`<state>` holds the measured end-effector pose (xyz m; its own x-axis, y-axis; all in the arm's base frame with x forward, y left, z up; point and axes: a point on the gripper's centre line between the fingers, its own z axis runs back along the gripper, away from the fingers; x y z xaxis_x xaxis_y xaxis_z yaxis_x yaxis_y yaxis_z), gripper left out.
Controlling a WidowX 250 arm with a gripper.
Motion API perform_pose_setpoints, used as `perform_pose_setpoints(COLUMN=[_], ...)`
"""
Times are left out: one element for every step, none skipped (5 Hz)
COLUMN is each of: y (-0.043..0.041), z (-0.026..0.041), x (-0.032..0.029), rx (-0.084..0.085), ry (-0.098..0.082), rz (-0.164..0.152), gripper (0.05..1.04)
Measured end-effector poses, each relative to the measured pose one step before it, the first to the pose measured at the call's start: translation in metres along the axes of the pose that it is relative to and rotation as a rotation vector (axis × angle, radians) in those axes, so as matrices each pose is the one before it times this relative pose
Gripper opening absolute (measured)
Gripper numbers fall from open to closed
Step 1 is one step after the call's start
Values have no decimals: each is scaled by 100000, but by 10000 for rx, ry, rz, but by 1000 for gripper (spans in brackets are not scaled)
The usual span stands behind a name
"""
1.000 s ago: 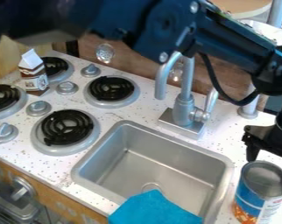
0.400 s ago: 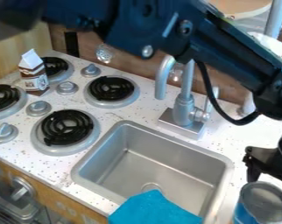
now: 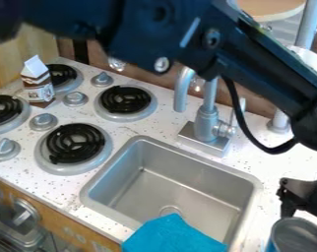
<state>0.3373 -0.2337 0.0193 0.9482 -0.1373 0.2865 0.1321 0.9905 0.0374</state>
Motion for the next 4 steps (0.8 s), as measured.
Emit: perform_pose_setpoints(y=[-230,-241,437,369], z=[366,838,3316,2624], x=[530,1261,2163,716], rx=[-6,-111,-405,-370], ry=[-155,-360,-738,-202], rz=[-43,196,436,428], gripper=[999,999,999,999])
